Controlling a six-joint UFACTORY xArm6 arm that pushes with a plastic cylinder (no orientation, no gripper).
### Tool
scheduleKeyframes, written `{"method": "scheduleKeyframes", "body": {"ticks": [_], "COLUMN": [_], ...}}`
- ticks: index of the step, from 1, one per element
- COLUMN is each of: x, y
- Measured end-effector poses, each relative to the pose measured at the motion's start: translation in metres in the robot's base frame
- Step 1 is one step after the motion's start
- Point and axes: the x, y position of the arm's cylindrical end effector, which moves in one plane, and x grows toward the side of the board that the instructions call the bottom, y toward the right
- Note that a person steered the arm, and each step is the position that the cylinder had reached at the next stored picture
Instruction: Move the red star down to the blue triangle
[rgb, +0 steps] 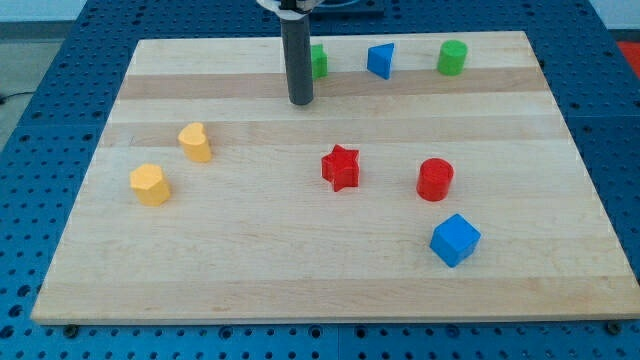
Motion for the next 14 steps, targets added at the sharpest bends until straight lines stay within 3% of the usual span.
{"method": "scheduleKeyframes", "body": {"ticks": [2, 4, 6, 8, 9, 12, 14], "x": [0.002, 0.041, 0.122, 0.147, 0.18, 0.143, 0.089], "y": [0.038, 0.11, 0.11, 0.052, 0.044, 0.02, 0.025]}}
